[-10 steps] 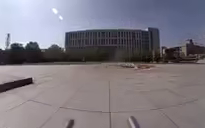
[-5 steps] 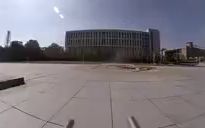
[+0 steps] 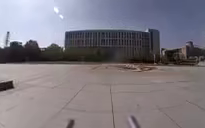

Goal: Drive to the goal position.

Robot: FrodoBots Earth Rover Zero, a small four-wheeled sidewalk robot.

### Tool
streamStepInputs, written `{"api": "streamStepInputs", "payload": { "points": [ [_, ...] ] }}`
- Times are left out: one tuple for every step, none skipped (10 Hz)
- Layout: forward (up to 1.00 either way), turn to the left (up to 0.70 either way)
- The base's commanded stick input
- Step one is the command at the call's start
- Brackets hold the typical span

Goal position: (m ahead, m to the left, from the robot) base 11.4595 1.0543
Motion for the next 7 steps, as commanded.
{"api": "streamStepInputs", "payload": {
  "points": [
    [0.7, 0.0],
    [0.7, 0.0],
    [0.7, 0.0],
    [0.7, 0.0],
    [0.7, 0.0],
    [0.7, 0.0],
    [0.7, 0.0]
  ]
}}
